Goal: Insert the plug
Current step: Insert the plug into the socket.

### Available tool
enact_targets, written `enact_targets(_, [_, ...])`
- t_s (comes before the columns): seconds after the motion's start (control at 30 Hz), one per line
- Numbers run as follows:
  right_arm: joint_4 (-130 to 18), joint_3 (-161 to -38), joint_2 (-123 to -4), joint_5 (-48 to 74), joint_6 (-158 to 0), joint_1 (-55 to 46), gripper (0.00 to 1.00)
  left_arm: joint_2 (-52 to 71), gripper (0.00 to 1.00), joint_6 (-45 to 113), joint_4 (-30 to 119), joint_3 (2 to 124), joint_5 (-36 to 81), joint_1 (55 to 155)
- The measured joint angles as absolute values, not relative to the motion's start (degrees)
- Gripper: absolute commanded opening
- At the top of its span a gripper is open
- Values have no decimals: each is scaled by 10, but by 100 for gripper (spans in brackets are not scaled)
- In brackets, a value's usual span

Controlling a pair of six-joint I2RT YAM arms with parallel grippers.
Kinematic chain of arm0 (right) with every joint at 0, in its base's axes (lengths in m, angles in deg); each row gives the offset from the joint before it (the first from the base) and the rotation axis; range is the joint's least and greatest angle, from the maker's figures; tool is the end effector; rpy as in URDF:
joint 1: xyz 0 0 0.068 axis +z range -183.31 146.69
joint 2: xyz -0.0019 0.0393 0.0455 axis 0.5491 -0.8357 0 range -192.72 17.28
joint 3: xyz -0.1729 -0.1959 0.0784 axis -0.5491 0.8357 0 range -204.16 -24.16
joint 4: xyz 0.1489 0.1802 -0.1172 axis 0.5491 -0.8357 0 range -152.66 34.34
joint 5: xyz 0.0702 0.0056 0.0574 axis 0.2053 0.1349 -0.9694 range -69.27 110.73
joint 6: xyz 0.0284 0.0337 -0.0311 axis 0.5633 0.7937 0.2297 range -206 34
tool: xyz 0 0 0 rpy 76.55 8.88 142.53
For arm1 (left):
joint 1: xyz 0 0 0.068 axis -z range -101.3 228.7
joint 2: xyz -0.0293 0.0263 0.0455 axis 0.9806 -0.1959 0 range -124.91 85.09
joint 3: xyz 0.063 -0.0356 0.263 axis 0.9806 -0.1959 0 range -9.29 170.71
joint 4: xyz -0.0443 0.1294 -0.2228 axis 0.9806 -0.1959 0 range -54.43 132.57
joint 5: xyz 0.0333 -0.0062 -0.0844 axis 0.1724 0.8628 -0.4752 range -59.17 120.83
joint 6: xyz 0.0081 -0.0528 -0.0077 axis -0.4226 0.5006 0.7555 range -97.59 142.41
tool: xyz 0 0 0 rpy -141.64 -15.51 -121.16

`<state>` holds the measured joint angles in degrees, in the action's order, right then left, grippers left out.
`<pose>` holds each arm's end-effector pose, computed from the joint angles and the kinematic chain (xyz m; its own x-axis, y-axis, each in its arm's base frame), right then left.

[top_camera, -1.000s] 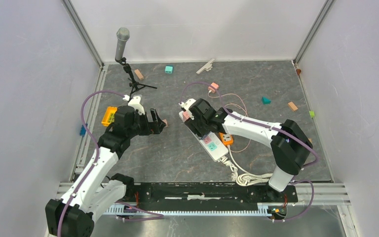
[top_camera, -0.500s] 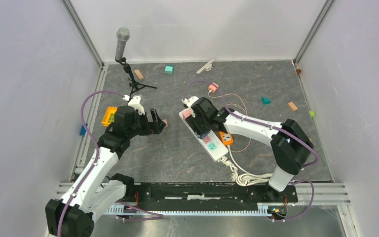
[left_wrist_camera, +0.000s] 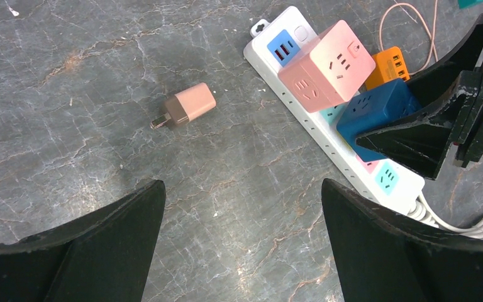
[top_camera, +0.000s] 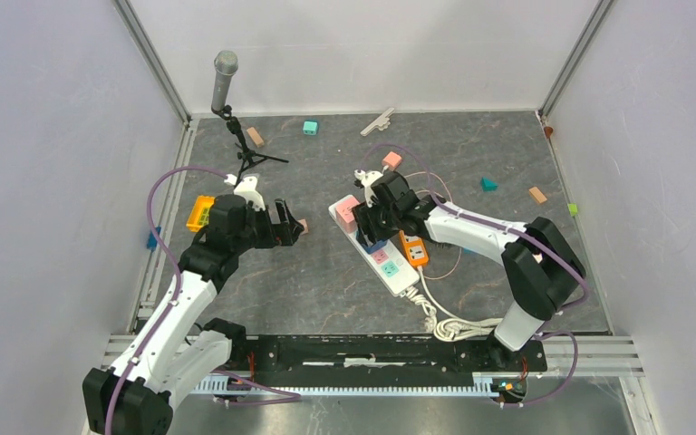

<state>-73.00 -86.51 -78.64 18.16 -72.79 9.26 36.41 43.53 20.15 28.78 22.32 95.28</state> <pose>0.2593 0.2404 0.2055 -0.7158 -0.3474 -0.6058 -0.5476 0.8176 0.1781 0.1799 -0.0590 0.2660 -0.6319 -0.1837 -0.7530 0.1858 0.9073 -0.3772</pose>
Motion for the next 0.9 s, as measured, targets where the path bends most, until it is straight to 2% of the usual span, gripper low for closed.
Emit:
enact_targets(0.33, [-719, -854, -783, 177, -719, 86, 0, 364, 100, 435, 201, 288, 224, 953])
enact_targets(0.7, [-666, -804, -753, 295, -729, 146, 0, 364, 100, 435, 202, 288, 224, 953])
enact_targets(0.9, [-622, -777, -748, 319, -733, 157, 0, 364, 100, 435, 202, 288, 224, 953])
